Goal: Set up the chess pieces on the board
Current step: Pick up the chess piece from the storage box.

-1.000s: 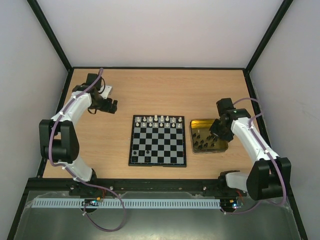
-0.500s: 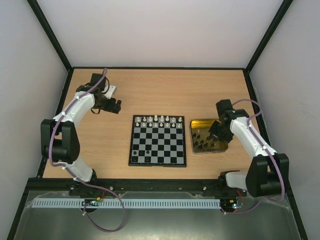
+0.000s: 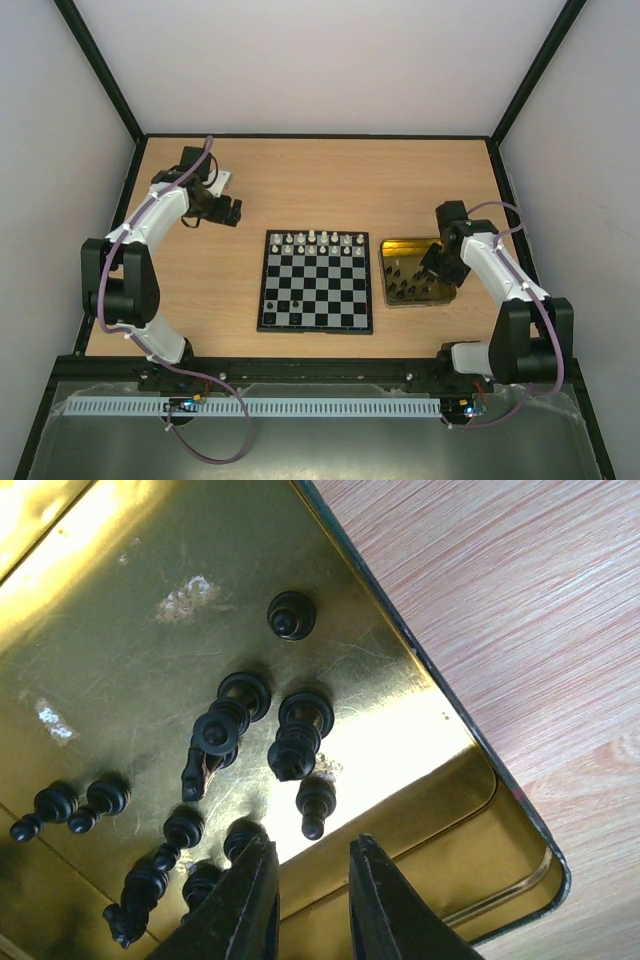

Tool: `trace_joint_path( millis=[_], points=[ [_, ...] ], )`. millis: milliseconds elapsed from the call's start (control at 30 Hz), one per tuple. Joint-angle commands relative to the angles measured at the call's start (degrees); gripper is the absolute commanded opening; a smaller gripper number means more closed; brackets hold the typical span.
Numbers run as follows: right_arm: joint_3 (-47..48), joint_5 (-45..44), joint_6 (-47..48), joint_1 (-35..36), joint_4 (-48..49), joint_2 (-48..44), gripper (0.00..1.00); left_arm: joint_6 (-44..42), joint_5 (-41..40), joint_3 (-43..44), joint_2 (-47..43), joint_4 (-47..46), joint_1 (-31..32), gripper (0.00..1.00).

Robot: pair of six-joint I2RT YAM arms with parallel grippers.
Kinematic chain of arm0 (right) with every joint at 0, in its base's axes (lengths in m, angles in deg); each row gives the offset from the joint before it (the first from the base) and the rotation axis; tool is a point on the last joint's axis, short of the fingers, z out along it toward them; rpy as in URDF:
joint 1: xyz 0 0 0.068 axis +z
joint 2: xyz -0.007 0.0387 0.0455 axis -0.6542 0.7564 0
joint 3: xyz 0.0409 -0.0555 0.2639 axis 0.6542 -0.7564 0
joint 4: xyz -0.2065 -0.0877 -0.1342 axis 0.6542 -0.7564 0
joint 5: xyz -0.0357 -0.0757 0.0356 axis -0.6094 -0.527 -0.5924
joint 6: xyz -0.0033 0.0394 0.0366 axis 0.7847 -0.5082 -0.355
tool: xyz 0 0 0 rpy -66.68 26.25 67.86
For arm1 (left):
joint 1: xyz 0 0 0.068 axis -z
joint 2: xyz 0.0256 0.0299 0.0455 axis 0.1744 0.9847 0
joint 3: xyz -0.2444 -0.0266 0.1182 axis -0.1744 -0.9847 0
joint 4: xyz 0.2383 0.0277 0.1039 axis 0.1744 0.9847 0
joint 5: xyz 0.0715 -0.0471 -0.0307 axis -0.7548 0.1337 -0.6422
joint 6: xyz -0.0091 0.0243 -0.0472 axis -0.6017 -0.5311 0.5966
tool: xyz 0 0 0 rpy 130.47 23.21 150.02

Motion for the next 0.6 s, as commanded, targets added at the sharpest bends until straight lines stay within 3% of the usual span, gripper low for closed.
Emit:
trace_joint_path(
  millis=[0,567],
  points=[
    [-0.9,-1.0,0.8,-0.7,1.5,1.8,0.2,0.4,0.3,0.4,-1.5,0.2,0.2,0.99],
    [0.2,0.0,2.7,-2.4,3.8,5.8,0.19,0.4,0.8,1.2,-0.5,0.4,0.2,0.99]
  ],
)
